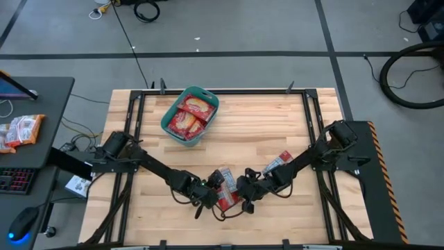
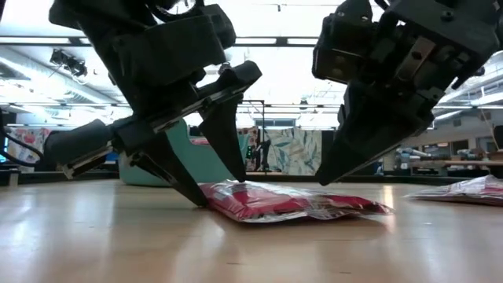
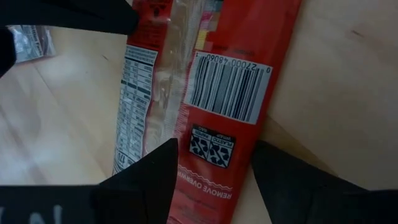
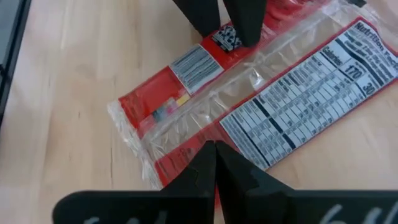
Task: Sort popcorn bags into baskets
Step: Put the popcorn bag into the green bin
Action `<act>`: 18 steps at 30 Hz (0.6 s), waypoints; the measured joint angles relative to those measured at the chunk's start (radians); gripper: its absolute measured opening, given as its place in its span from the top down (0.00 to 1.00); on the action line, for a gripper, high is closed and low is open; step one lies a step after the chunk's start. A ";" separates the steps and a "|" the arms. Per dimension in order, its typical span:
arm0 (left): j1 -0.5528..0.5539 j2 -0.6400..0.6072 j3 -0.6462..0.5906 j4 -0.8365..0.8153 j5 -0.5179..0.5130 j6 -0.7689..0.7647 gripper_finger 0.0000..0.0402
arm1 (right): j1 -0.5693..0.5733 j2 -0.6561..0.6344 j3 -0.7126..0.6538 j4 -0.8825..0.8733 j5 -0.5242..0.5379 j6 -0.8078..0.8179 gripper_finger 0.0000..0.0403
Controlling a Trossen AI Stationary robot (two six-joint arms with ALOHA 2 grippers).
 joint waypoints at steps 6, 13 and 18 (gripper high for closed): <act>0.019 0.006 0.001 0.004 0.049 0.020 0.55 | -0.017 0.000 0.000 0.009 -0.001 -0.005 0.97; 0.023 0.039 0.003 0.010 0.056 0.062 0.74 | -0.020 0.000 0.000 0.006 -0.008 -0.005 0.97; 0.023 0.036 0.002 0.008 0.042 0.025 0.95 | -0.020 0.000 0.000 0.002 -0.018 -0.006 0.97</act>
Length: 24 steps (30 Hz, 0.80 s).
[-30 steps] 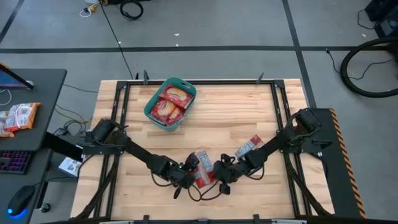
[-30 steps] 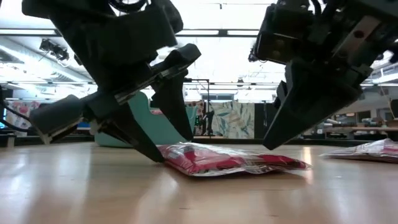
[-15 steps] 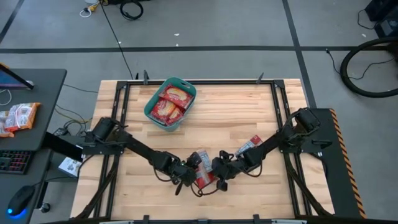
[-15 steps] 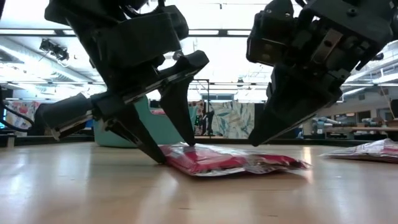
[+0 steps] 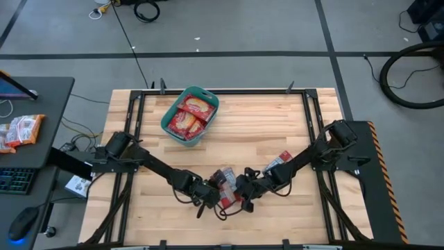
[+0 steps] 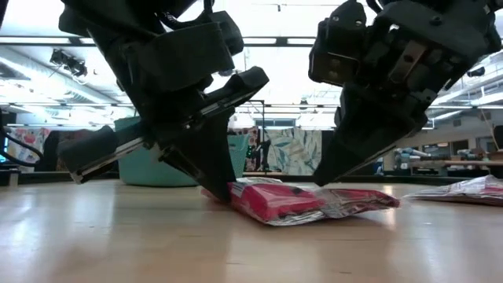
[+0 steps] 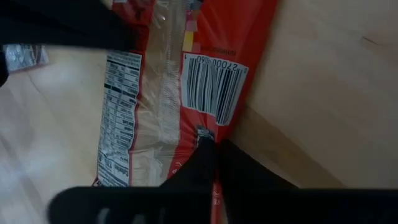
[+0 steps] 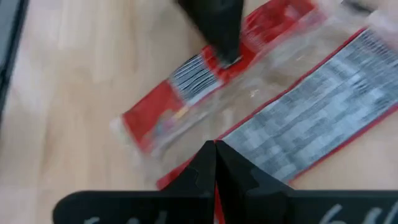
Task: Sort popcorn bags into baskets
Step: Put the popcorn bag into the green bin
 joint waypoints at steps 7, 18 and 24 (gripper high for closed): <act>-0.004 -0.044 0.002 -0.072 -0.001 -0.128 0.98 | 0.026 -0.094 0.000 -0.091 -0.021 -0.006 0.97; 0.010 -0.301 0.079 -0.277 -0.099 -0.403 1.00 | 0.145 -0.309 0.000 -0.267 0.140 -0.025 0.97; 0.074 -0.438 0.139 -0.393 -0.278 -0.598 1.00 | 0.184 -0.305 0.000 -0.297 0.184 -0.018 0.97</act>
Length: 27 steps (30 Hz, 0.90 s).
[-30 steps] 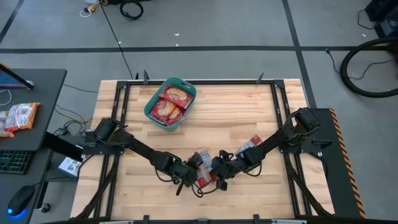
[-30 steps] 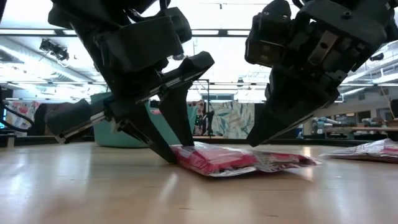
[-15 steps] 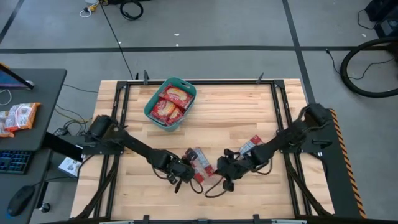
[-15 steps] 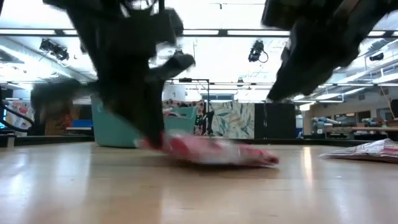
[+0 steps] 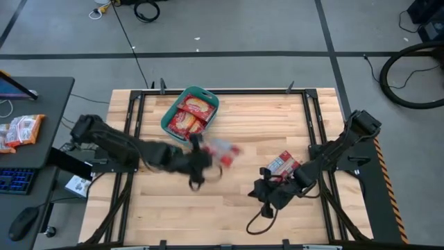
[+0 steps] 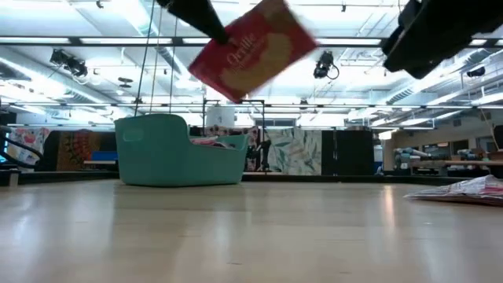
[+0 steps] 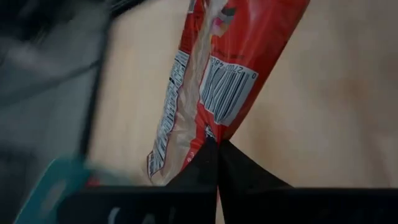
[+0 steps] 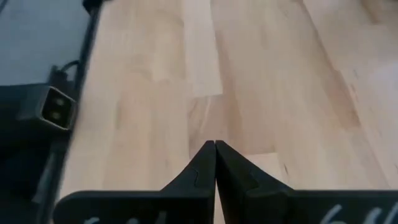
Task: Sort popcorn bags into baskets
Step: Put the popcorn bag into the green bin
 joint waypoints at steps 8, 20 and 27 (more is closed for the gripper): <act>0.286 -0.104 0.037 -0.277 0.059 -0.318 0.99 | 0.010 0.028 0.000 -0.031 0.117 0.019 0.97; 0.644 -0.075 0.009 -0.339 0.224 -0.366 0.99 | 0.043 0.027 -0.046 -0.026 0.307 0.044 0.97; 0.721 -0.040 0.009 -0.358 0.264 -0.449 0.98 | 0.046 0.027 -0.073 -0.027 0.305 0.047 0.97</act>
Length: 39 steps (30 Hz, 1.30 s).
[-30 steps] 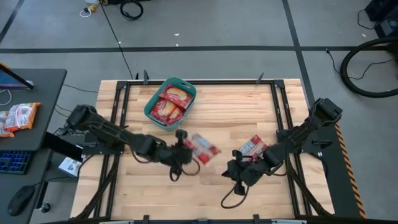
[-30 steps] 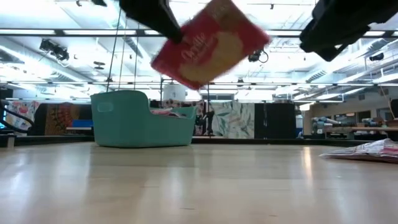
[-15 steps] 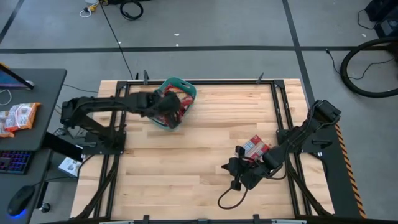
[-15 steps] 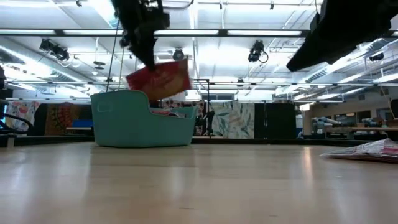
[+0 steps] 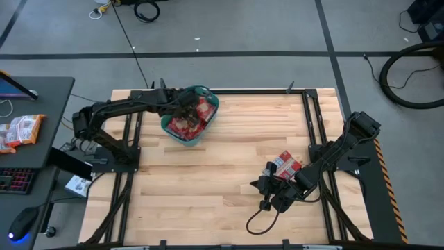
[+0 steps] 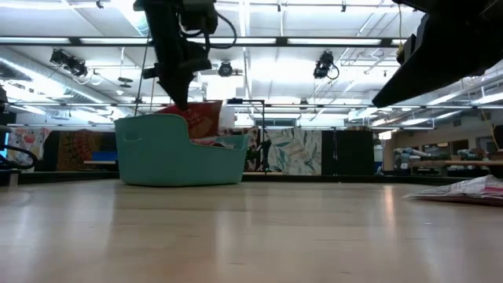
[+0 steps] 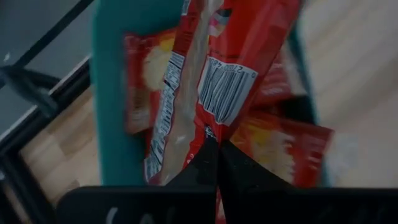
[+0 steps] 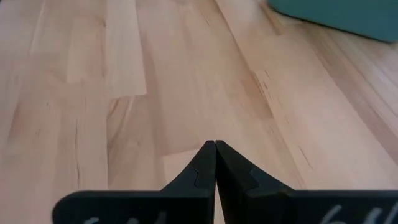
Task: Sort popcorn bags into baskets
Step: Put the popcorn bag into the green bin
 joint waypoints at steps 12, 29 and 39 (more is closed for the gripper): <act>0.027 0.003 0.000 0.001 0.024 0.014 0.70 | 0.000 0.000 0.001 -0.003 0.000 -0.035 0.97; -0.436 -0.084 -0.141 0.451 -0.026 0.289 0.57 | 0.012 0.000 0.002 -0.074 0.043 0.087 0.98; -0.657 -0.082 -0.381 0.798 -0.142 0.323 0.57 | -0.061 0.000 0.121 -0.615 -0.322 0.191 0.98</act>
